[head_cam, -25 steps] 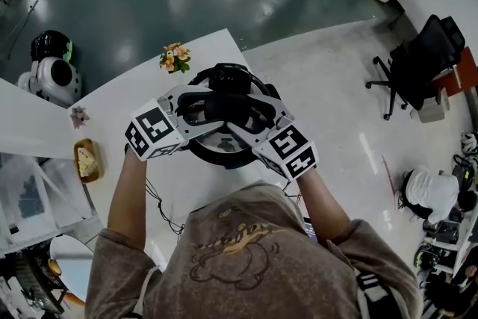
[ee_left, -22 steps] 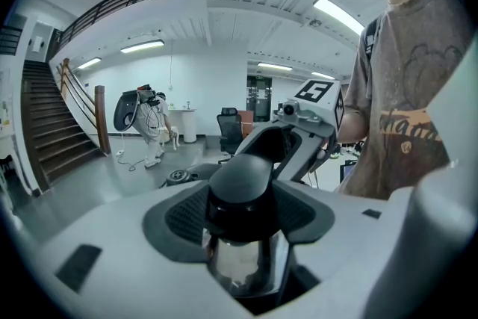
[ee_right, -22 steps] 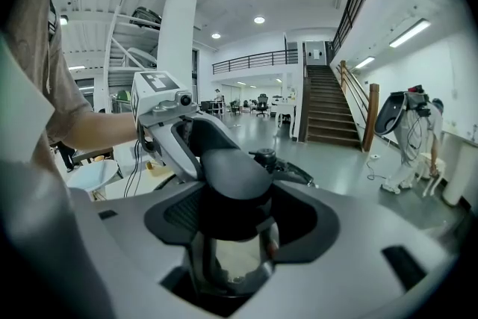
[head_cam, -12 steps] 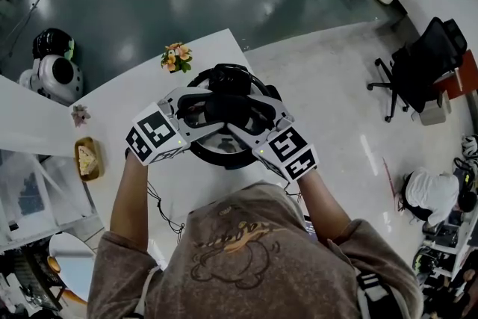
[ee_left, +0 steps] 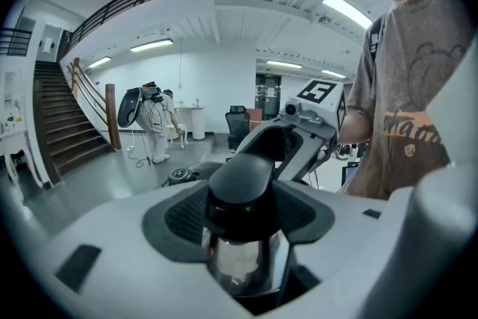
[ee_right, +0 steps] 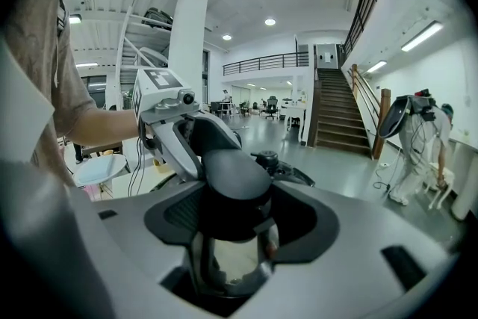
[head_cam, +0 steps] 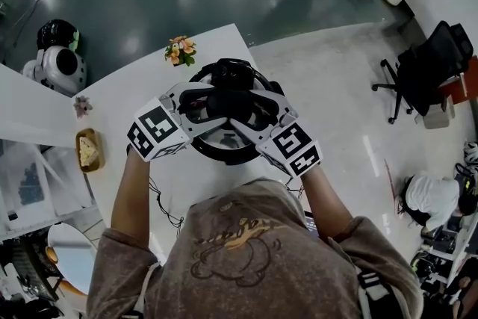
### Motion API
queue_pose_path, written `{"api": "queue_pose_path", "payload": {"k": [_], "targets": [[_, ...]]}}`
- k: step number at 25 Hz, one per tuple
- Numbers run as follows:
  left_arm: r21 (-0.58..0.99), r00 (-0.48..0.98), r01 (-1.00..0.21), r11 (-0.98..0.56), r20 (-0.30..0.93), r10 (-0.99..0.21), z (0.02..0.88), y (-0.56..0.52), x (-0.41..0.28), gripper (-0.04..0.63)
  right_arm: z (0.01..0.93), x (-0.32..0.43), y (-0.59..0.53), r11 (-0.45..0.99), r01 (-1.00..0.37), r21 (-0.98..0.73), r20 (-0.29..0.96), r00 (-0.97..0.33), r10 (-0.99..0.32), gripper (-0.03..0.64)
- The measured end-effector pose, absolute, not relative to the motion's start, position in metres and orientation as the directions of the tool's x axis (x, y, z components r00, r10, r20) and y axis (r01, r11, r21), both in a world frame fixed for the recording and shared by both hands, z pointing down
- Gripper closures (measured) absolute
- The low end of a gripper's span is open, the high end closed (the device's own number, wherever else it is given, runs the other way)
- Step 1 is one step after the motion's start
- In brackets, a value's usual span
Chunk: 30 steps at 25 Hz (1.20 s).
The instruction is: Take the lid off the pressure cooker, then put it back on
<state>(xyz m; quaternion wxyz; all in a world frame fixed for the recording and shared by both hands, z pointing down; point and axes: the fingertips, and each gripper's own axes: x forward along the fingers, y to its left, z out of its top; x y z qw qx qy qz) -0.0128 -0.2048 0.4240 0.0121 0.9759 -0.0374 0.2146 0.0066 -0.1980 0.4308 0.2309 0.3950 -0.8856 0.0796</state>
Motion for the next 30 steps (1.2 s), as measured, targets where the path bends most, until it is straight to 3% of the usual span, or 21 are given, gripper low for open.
{"api": "queue_pose_path", "payload": {"k": [19, 30], "targets": [[0.027, 0.892, -0.231, -0.973, 0.405, -0.200, 0.4224, -0.2055, -0.0103, 0.328, 0.4291, 0.0099, -0.2009, 0.780, -0.624, 0.040, 0.461, -0.681, -0.569, 0.351], [0.027, 0.837, -0.419, -0.908, 0.400, -0.374, 0.4218, -0.2038, -0.0095, 0.328, 0.4292, 0.0118, -0.2033, 0.882, -0.470, 0.039, 0.465, -0.772, -0.433, 0.351]]}}
